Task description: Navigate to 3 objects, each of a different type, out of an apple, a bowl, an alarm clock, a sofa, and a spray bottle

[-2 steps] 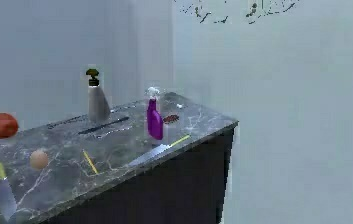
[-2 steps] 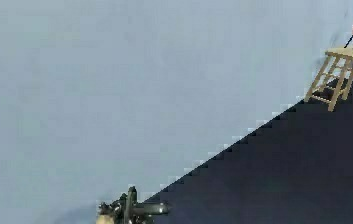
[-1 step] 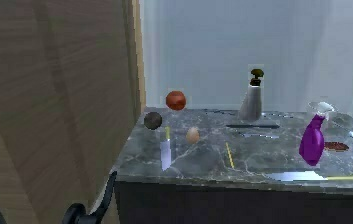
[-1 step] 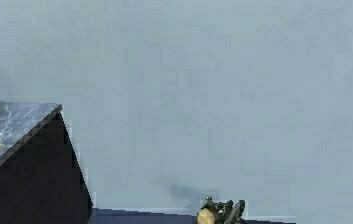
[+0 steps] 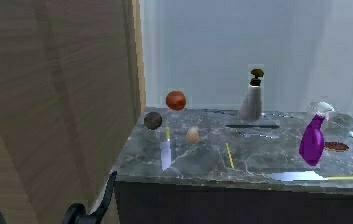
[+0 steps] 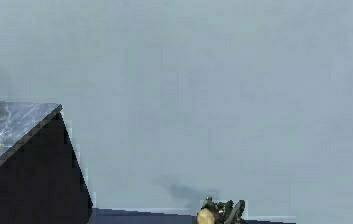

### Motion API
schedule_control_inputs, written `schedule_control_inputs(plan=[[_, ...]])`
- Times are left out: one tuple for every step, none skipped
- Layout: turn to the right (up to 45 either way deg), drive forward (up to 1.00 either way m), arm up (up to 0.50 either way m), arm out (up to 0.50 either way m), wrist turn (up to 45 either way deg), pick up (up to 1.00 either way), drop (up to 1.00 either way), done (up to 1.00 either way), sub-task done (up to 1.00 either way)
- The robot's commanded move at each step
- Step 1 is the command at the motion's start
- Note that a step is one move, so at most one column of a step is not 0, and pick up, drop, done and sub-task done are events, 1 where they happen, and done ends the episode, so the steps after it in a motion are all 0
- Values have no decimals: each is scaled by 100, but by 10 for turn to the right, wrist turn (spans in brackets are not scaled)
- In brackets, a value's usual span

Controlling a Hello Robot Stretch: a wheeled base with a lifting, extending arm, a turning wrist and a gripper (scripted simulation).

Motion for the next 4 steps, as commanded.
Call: schedule_control_inputs(plan=[[-450, 0, 0, 0, 0, 0, 0, 0, 0], [-450, 0, 0, 0, 0, 0, 0, 0, 0], [-450, 0, 0, 0, 0, 0, 0, 0, 0], [-240, 0, 0, 0, 0, 0, 0, 0, 0]])
